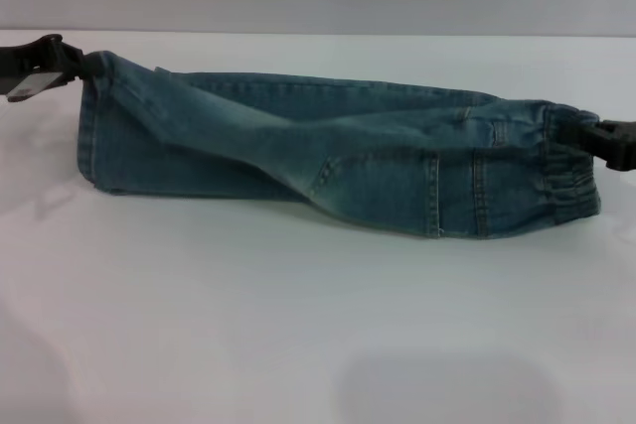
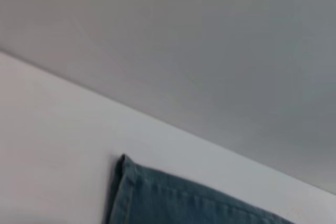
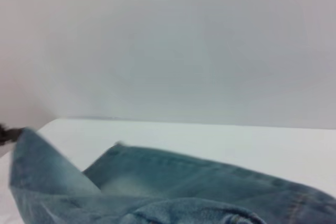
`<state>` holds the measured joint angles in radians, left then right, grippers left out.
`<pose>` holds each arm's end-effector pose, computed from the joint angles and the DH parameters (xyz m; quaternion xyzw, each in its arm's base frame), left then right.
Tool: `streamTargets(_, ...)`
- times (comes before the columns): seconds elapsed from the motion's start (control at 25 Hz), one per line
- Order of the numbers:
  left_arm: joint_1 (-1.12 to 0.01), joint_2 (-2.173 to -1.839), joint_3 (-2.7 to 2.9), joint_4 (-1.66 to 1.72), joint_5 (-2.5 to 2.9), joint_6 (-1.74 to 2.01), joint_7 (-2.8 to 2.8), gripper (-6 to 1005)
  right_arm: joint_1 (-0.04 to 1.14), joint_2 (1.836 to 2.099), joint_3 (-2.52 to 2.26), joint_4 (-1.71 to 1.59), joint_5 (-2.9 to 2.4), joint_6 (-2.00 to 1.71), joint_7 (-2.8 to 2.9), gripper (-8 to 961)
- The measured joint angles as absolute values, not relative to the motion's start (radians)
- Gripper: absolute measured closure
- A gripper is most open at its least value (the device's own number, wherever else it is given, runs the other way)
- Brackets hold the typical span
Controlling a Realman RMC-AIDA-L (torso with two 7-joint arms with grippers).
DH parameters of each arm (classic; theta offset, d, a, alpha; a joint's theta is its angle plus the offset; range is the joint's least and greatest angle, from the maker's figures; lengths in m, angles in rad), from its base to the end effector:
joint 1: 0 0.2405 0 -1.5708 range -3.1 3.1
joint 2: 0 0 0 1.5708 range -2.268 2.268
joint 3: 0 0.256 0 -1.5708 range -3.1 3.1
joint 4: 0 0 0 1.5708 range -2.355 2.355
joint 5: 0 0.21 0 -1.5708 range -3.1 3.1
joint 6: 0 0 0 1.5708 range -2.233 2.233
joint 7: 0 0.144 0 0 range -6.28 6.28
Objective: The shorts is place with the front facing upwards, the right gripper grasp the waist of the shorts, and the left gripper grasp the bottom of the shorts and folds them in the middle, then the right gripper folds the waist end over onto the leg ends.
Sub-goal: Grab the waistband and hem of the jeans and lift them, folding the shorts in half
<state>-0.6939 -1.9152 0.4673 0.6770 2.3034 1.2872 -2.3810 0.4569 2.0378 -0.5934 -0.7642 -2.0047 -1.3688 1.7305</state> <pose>-0.2929 0.4126 0.0963 -0.7246 -0.6064 -0.2197 0.2430 0.3113 0.3476 0.0559 -0.8488 0.3960 0.2359 0.2588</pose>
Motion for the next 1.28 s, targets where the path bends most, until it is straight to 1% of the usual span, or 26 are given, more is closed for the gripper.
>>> streamTargets(0.24,-0.705,-1.945,0.477,0.678,2.292,1.184,-2.335,981,0.473,2.046,-0.579,-0.636,-1.942,-1.213,1.666,948)
streamTargets(0.32,-0.706,-1.960,0.481,0.678,2.291,1.148,-2.324,981,0.482,2.055,-0.579,-0.597,-1.909,-1.158,1.621,947)
streamTargets(0.4,-0.708,-1.982,0.486,0.680,2.290,1.104,-2.306,981,0.495,2.060,-0.577,-0.558,-1.871,-1.112,1.576,947)
streamTargets(0.6,-0.717,-2.019,0.560,0.672,2.290,1.002,-2.288,982,0.529,2.063,-0.576,-0.491,-1.809,-1.032,1.498,942)
streamTargets(0.76,-0.718,-2.040,0.638,0.672,2.290,0.924,-2.287,981,0.548,2.065,-0.575,-0.471,-1.804,-0.977,1.480,936)
streamTargets(0.88,-0.718,-2.048,0.686,0.671,2.290,0.870,-2.286,983,0.552,2.067,-0.574,-0.469,-1.799,-0.948,1.475,932)
streamTargets(1.28,-0.718,-2.052,0.714,0.664,2.290,0.777,-2.263,983,0.561,2.068,-0.583,-0.429,-1.713,-0.899,1.404,918)
